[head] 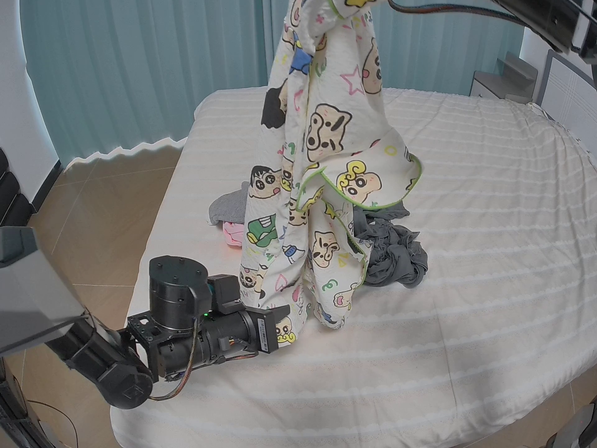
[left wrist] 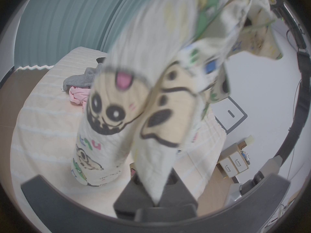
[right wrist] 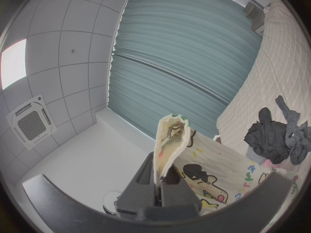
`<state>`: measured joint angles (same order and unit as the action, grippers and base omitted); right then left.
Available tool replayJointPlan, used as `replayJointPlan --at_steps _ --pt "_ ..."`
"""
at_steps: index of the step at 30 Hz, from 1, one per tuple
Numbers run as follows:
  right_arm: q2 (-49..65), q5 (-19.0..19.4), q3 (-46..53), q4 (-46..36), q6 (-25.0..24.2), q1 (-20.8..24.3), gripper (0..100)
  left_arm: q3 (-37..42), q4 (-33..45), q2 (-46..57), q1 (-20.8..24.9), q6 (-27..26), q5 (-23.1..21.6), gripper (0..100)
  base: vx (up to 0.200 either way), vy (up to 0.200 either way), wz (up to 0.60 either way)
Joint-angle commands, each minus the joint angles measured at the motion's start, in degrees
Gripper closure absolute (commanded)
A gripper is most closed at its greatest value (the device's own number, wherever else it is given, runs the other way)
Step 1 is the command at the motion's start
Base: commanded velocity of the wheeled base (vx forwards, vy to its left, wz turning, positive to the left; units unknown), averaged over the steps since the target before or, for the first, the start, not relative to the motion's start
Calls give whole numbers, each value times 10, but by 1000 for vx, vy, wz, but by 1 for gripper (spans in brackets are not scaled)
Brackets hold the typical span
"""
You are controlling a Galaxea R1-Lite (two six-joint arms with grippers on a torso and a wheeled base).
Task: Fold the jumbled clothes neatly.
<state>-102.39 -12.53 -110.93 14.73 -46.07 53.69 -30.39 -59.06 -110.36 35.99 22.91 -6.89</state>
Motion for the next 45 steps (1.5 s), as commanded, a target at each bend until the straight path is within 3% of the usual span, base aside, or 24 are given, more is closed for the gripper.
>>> replayJointPlan --at_steps 1,6,11,18,25,29,32,39,45 --pt "47 5 71 2 -6 -43 100 52 0 96 3 16 -2 100 0 0 0" --pt "87 28 170 7 -29 -105 100 126 25 219 3 17 -26 100 0 0 0" --pt "92 33 225 35 -31 -159 100 131 96 322 7 17 -26 100 0 0 0" --pt "127 45 295 65 -39 -212 100 22 315 480 -36 18 -25 100 0 0 0" --pt "170 45 348 65 -38 -233 100 -109 431 510 -118 2 -21 100 0 0 0" --pt "192 45 359 65 -34 -240 100 -158 450 508 -165 -21 -19 100 0 0 0" --pt "208 45 358 67 -24 -241 100 -199 449 488 -187 -56 6 100 0 0 0" --pt "225 44 325 88 26 -227 100 -289 446 451 -181 -125 79 100 0 0 0" --pt "243 44 311 101 42 -212 100 -313 425 439 -176 -137 130 100 0 0 0"
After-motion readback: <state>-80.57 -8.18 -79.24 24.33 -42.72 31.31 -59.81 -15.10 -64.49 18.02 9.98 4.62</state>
